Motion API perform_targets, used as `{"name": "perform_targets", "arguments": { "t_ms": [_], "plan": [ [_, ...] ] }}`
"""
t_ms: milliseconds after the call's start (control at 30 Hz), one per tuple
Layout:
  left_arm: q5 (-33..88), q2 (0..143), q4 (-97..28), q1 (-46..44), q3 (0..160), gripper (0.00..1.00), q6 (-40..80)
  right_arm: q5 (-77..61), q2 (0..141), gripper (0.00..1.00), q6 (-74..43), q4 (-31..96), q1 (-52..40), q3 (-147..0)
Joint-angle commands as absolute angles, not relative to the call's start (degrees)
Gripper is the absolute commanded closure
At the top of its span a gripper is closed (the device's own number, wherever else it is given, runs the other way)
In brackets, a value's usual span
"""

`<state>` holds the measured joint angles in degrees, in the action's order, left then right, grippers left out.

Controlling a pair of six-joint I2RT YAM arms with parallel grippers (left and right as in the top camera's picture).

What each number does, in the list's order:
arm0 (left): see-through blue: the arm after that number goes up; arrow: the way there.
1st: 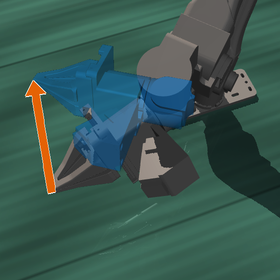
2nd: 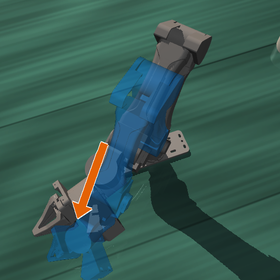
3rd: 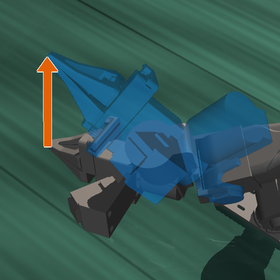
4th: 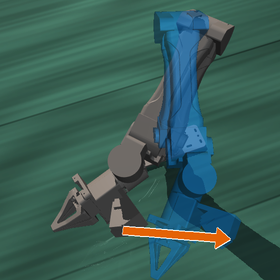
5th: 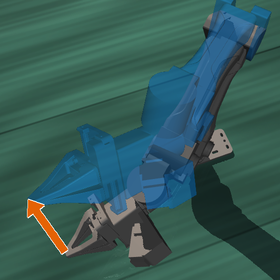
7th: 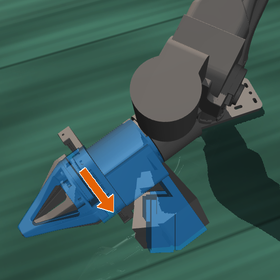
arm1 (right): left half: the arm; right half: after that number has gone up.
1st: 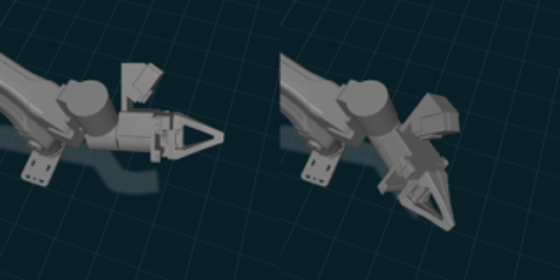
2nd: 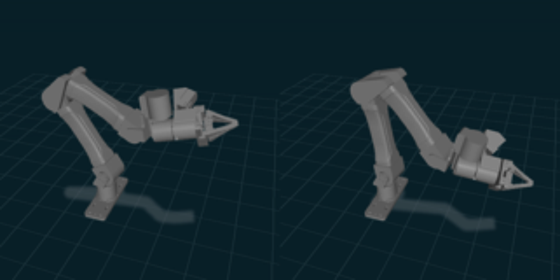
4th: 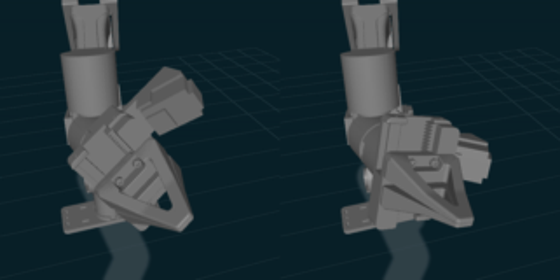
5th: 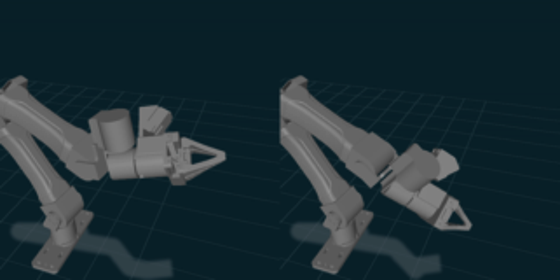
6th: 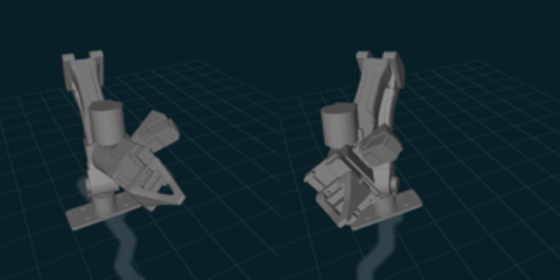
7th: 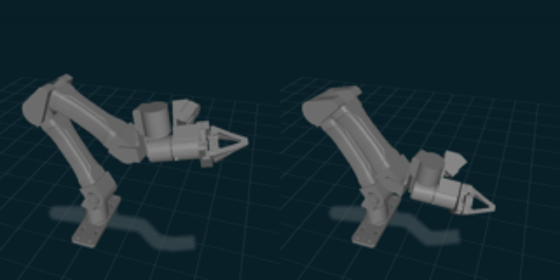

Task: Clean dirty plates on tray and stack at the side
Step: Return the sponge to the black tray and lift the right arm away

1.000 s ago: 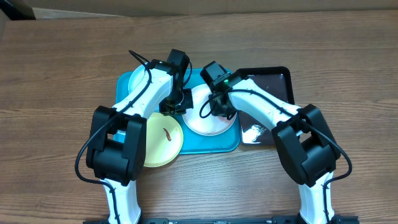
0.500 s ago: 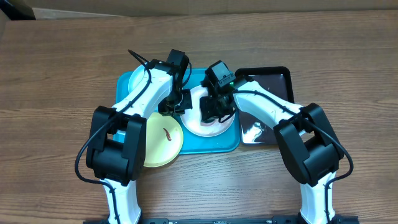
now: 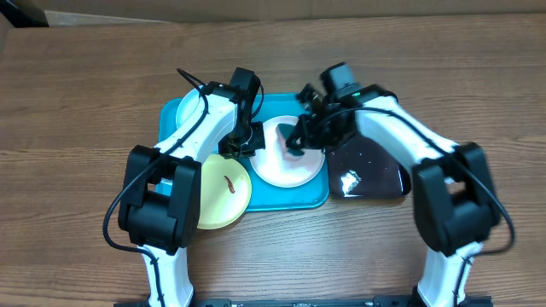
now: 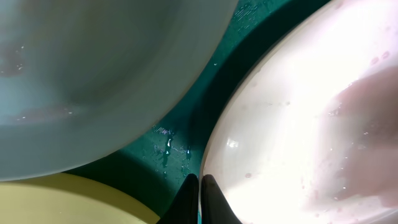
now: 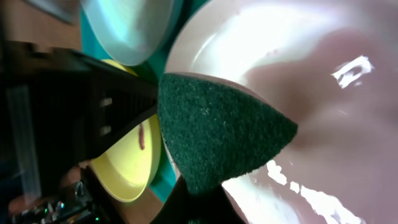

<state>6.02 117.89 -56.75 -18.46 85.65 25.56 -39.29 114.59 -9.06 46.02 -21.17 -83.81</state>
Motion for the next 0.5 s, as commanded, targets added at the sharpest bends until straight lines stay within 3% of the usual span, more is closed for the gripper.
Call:
{"name": "perform_targets", "arguments": {
  "t_ms": [0, 100, 200, 467],
  "plan": [
    [7.5, 117.4, -56.6, -19.0, 86.2, 0.96, 25.8, -33.8, 108.1, 0.96, -7.0, 49.9, -18.5, -86.0],
    [7.4, 117.4, -56.6, -19.0, 86.2, 0.85, 25.8, -25.0, 107.1, 0.96, -7.0, 55.7, -15.6, -86.0],
    [6.9, 117.4, -56.6, -19.1, 86.2, 0.66, 25.8, -16.5, 107.1, 0.96, -7.0, 59.2, -13.1, -85.4],
    [6.9, 117.4, -56.5, -19.2, 86.2, 0.70, 25.8, -1.6, 107.1, 0.96, -7.0, 55.6, -11.9, -78.8]
  ]
}}
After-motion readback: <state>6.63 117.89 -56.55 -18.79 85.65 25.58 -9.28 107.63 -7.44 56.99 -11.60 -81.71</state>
